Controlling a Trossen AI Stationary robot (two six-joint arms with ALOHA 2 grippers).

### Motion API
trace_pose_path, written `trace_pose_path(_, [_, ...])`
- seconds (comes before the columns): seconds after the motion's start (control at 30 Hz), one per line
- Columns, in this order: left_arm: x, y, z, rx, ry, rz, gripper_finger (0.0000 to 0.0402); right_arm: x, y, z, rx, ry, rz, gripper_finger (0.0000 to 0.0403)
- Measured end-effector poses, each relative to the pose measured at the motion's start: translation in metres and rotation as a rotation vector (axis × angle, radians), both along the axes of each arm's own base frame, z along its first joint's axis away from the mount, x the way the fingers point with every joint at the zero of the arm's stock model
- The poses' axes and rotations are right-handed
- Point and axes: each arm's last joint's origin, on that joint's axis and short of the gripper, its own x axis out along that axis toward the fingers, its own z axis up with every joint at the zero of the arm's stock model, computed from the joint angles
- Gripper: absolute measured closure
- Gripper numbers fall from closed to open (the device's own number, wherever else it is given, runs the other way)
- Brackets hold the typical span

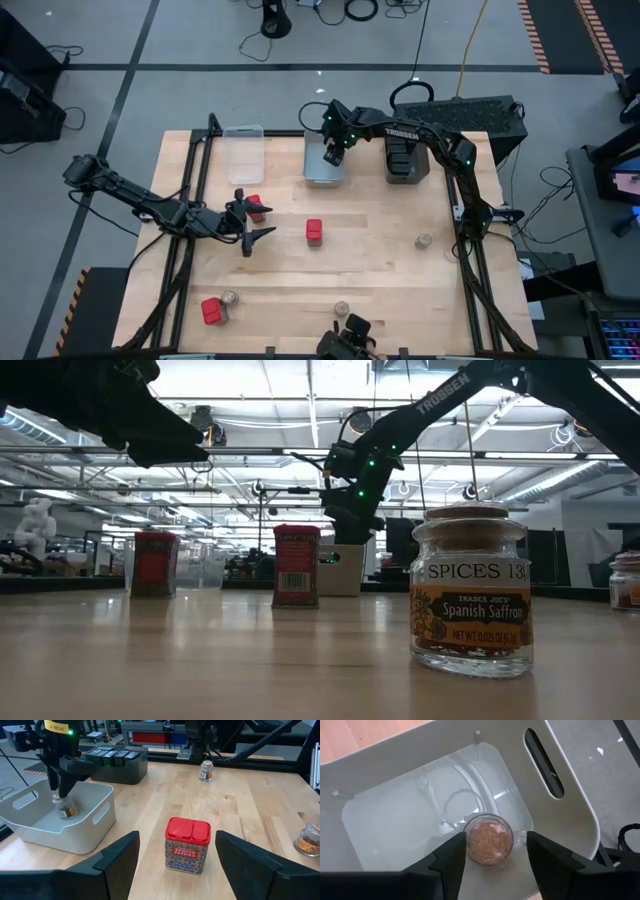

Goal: Sort spices by type
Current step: Put the top left brown seasoning bottle into the light gray bin, then put the right brown seasoning bottle into the light gray bin

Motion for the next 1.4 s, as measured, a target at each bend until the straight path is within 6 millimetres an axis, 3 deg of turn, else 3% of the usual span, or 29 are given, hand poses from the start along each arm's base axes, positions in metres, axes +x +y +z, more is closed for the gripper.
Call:
trace_pose_path(0.33, [0.000,0.000,0.000,0.000,0.000,0.000,0.0135,0.003,0.000,0.014,-0.063,-0.046,0.046,0.0211])
trace_pose_path(0.53, [0.000,0.000,0.000,-0.002,0.000,-0.008,0.0135,0.007,0.008,0.059,-0.087,-0.083,0.067,0.0211])
trace_pose_path(0.67, [0.000,0.000,0.000,-0.003,0.000,-0.009,0.0135,0.011,0.027,0.094,-0.058,-0.061,0.102,0.0211])
trace_pose_path(0.77, [0.000,0.000,0.000,-0.003,0.000,-0.009,0.0135,0.017,0.053,0.115,-0.030,-0.049,0.148,0.0211])
trace_pose_path(0.93, [0.000,0.000,0.000,-0.003,0.000,-0.009,0.0135,0.029,0.111,0.132,0.041,-0.018,0.287,0.0211])
trace_pose_path(1.4, [0.000,0.000,0.000,-0.005,0.000,-0.009,0.0135,0.031,0.275,0.127,0.168,0.166,0.506,0.0211])
